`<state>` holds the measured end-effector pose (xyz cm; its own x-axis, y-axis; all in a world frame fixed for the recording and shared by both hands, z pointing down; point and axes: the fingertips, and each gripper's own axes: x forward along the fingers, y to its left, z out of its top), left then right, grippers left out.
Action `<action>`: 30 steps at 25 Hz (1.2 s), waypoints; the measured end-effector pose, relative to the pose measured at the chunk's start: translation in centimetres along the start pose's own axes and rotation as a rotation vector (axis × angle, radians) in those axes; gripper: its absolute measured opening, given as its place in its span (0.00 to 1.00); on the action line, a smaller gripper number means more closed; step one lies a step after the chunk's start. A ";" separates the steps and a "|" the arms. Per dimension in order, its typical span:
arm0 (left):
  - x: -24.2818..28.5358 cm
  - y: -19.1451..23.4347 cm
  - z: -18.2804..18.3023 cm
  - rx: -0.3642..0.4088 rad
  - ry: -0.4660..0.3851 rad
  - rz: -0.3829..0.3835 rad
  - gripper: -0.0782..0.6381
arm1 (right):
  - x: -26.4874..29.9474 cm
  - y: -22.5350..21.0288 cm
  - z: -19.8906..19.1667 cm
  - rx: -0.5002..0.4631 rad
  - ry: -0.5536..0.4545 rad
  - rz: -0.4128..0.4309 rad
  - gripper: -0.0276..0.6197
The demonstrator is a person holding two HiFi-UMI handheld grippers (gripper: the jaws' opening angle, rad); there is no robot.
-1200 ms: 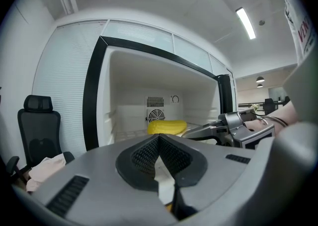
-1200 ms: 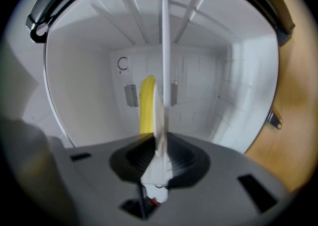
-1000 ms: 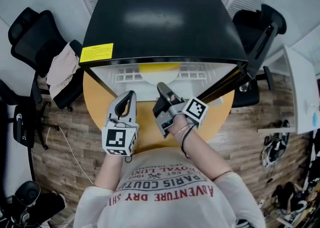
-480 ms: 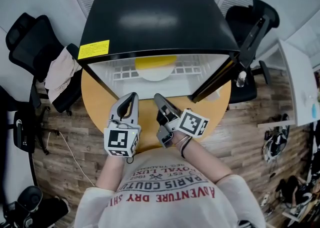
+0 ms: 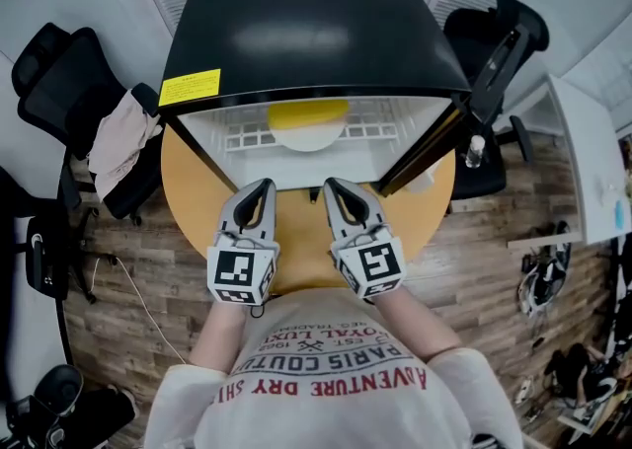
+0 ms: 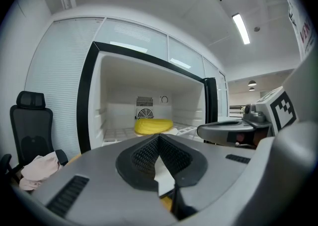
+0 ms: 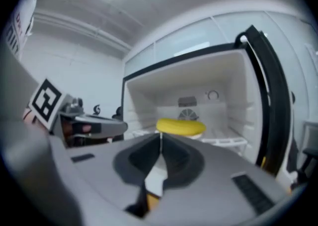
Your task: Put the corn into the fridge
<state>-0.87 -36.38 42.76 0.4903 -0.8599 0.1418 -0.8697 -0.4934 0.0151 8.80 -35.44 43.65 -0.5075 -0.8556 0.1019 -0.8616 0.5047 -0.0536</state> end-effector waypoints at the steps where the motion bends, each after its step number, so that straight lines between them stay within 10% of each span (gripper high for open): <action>1: -0.1 -0.1 0.2 0.004 -0.005 -0.003 0.14 | -0.1 0.3 0.6 -0.026 -0.013 0.012 0.09; 6: -0.3 -0.3 0.4 0.022 -0.013 -0.008 0.14 | -0.3 1.0 2.4 -0.134 -0.027 0.053 0.09; 30: -0.5 -1.7 1.5 0.033 -0.038 -0.065 0.14 | -0.7 1.4 2.9 -0.041 0.013 0.052 0.09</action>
<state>0.48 -35.26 41.15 0.5482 -0.8298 0.1039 -0.8337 -0.5521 -0.0100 7.98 -34.48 40.59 -0.5515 -0.8265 0.1131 -0.8328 0.5532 -0.0189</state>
